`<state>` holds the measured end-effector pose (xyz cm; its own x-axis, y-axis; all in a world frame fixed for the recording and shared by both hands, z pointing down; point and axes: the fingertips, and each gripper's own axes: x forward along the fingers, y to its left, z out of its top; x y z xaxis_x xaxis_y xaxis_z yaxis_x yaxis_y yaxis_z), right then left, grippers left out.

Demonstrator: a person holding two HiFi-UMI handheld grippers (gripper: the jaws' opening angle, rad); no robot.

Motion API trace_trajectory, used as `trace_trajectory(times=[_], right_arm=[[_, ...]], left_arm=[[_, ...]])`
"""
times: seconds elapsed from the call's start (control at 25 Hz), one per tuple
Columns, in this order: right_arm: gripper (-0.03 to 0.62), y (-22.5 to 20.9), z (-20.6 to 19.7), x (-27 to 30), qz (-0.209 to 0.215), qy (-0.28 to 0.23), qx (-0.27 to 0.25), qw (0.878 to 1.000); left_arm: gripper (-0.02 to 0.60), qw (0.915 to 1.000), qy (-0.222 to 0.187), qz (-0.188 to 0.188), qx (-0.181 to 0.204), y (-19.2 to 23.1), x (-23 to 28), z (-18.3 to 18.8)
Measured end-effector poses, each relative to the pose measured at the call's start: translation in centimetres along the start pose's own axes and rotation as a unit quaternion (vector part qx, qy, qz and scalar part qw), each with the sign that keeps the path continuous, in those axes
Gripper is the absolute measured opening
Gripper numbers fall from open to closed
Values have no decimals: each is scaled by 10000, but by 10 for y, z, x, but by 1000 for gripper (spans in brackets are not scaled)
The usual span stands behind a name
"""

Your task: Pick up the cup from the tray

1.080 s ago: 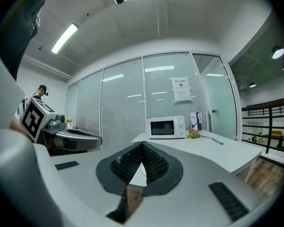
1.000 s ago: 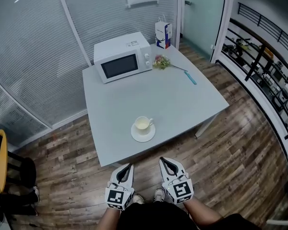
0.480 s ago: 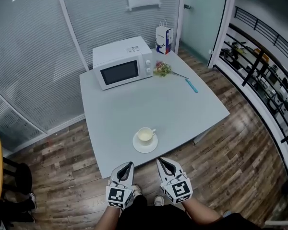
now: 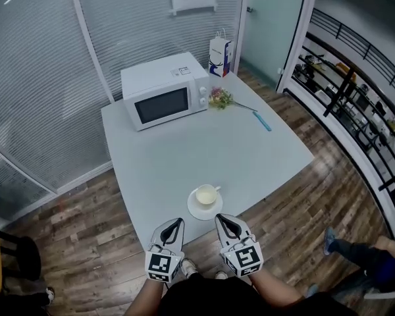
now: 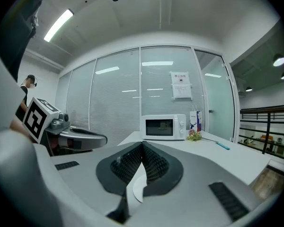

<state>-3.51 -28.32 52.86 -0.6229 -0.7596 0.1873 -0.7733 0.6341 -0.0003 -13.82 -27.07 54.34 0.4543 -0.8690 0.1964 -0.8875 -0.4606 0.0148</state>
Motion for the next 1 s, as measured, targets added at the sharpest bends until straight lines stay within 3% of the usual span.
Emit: trace_trajectory(times=[0.44,0.6,0.76,0.84,1.0], right_arm=[[5,0,-28,19,-346,420,-84,9985],[5,-6,-39,28,-289,545,-189,9979],[13,-6,-58,38,58,793,-246,9965],[144,-5,-70,42,230,969,-202,9948],[257,-19,-96,53,196,1229,-38,9922]], left_arm=[[3,9993,91,-370,-66,19,16,-19],[3,9990,235,-365,-83,22,23,-31],[3,9988,348,-307,-129,27,31,-42],[3,9986,415,-279,-146,28,34,-47],[3,9981,549,-214,-197,30,38,-58]])
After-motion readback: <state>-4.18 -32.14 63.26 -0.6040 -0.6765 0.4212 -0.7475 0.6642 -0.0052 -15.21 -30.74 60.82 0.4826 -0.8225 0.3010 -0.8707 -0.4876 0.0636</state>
